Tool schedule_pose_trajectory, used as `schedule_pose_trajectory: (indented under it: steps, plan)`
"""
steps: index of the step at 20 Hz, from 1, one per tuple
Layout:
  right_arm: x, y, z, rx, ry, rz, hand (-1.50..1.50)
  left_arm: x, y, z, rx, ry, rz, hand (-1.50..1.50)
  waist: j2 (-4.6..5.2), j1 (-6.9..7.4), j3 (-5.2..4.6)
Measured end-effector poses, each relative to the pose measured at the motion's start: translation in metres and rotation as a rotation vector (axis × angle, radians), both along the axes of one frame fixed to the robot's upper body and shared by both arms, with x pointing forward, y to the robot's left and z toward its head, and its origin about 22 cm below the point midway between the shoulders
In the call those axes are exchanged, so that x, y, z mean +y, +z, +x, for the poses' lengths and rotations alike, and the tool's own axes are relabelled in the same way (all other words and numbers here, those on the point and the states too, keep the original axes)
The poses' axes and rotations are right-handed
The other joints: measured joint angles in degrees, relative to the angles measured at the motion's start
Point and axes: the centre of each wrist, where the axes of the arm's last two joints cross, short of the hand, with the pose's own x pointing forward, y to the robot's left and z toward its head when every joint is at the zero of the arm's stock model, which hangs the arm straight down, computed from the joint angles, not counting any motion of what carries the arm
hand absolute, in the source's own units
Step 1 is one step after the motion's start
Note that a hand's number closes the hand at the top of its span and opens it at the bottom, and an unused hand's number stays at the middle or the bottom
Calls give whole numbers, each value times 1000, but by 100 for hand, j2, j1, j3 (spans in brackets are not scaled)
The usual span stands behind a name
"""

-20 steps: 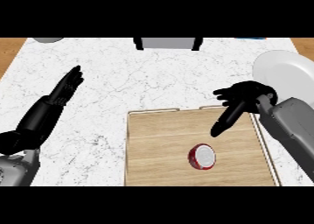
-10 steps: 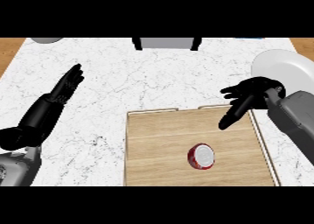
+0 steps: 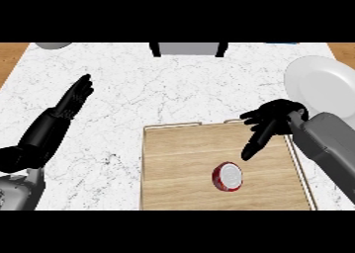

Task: Pick the can from the tray and place it in the plate

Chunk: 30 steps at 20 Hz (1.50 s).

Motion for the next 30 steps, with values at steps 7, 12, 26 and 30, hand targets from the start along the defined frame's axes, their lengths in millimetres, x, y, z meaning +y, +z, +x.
schedule_pose_trajectory:
  steps: [7,12,26,30]
  plan:
    - [15,-17,-12,53,59,20,-150,-4,3,-1,-3,0,-7,0,-13,-24,-3]
    - [26,-25,-23,75,91,42,-150,2,6,-7,-6,2,-3,0,-54,-20,-31]
    - [56,-39,-52,89,185,32,150,0,0,-5,-6,7,-1,0,-103,-38,-77]
    - [56,-40,-59,40,223,22,150,-2,5,-3,-9,4,0,0,-119,-59,-104]
